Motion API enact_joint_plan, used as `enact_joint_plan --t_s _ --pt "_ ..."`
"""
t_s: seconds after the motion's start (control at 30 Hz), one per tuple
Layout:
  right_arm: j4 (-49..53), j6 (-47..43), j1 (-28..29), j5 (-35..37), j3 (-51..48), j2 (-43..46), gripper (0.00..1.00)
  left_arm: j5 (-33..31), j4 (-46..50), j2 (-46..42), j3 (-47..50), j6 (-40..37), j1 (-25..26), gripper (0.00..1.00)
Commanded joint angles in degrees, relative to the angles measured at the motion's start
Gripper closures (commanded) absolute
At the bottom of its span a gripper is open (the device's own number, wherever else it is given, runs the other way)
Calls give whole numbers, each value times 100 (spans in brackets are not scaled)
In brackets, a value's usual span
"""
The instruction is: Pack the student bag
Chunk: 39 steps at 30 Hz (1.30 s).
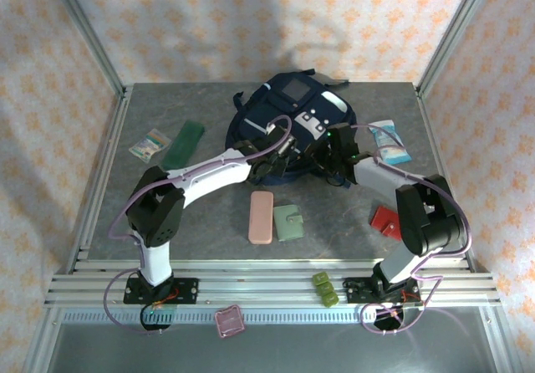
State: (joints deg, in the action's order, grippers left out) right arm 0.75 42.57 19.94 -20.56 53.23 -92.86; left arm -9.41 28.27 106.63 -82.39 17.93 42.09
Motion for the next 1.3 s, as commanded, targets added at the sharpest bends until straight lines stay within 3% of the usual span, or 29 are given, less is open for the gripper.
enact_joint_plan --t_s 0.0,0.33,0.57,0.7,0.8,0.83,0.9,1.03,1.27 --pt "-172 -10 16 61 -100 -77 63 45 194 -46 1 -66 -38 40" --pt "-145 5 13 131 -85 -130 63 612 262 235 -103 -98 -51 43" --pt "-181 24 12 118 -94 -136 64 435 497 569 -246 -124 -52 47" --pt "-171 32 13 123 -92 -134 64 433 443 668 -336 -123 -52 62" --pt "-168 46 10 122 -110 -132 65 457 432 731 -405 -161 -54 92" --pt "-163 33 13 114 -111 -129 65 452 461 766 -432 -159 -60 94" --pt "-155 17 13 129 -128 -118 65 454 539 789 -463 -159 -57 92" --pt "-154 15 10 144 -138 -133 65 426 595 763 -377 -198 -57 75" --pt "-207 42 9 98 -133 -184 65 408 666 794 -287 -233 -61 81"
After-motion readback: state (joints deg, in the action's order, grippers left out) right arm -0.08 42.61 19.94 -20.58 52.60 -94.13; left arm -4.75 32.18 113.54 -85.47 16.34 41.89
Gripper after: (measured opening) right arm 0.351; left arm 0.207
